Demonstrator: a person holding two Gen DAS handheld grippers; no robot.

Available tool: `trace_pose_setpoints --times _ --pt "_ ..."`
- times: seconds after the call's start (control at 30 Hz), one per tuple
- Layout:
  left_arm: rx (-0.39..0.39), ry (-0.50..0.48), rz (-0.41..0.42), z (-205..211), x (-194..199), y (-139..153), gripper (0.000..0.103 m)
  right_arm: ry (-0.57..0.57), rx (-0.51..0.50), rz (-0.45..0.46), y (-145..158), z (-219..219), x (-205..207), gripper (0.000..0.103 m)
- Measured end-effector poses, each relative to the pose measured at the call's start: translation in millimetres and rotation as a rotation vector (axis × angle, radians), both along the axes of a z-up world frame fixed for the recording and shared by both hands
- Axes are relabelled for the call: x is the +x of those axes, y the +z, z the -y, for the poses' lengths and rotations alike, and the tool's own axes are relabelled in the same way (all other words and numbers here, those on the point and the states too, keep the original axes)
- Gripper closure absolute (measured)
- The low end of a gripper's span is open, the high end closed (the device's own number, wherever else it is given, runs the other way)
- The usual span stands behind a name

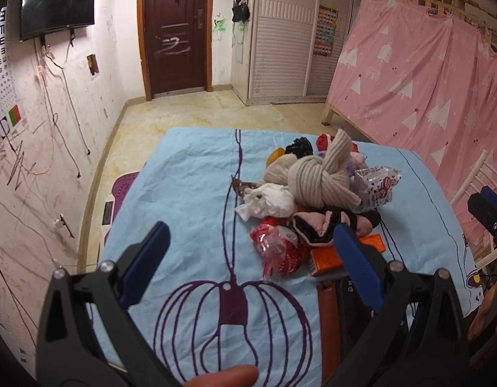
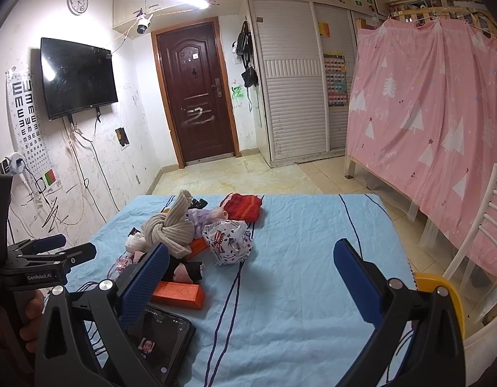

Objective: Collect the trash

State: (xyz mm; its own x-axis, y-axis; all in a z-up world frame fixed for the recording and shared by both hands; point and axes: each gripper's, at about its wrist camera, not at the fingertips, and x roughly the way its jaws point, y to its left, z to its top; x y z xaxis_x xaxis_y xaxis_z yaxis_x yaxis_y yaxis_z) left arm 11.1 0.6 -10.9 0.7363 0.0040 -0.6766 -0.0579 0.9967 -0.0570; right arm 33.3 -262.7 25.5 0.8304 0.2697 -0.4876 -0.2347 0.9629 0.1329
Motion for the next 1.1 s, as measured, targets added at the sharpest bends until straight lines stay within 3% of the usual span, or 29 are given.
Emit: trace_pose_setpoints --times 0.17,0.37,0.57,0.73,0.9,1.03,1.1 --pt "-0.007 -0.010 -0.052 1.2 14.3 -10.7 0.006 0.033 -0.007 -0.028 -7.2 -4.7 11.8 0.008" --pt "-0.124 -0.071 -0.177 -7.6 40.8 -22.1 0.006 0.190 0.048 -0.128 -17.8 -14.3 32.8 0.008" --pt "-0.151 -0.120 -0.198 -7.3 47.6 -24.1 0.006 0.226 0.002 -0.174 -26.1 -30.1 59.0 0.008" --pt "-0.148 -0.096 -0.217 -14.2 72.2 -23.9 0.007 0.234 -0.024 -0.210 -32.4 -41.2 84.5 0.008" --pt "-0.137 -0.081 -0.274 -17.5 98.8 -30.7 0.030 0.242 -0.030 -0.256 -39.9 -46.7 106.1 0.009" --pt "-0.124 -0.101 -0.319 -14.2 109.7 -40.6 0.039 0.254 -0.025 -0.308 -48.9 -47.6 119.9 0.018" --pt "-0.134 -0.105 -0.340 -13.7 115.2 -47.4 0.051 0.261 -0.022 -0.334 -53.1 -48.7 126.1 0.023"
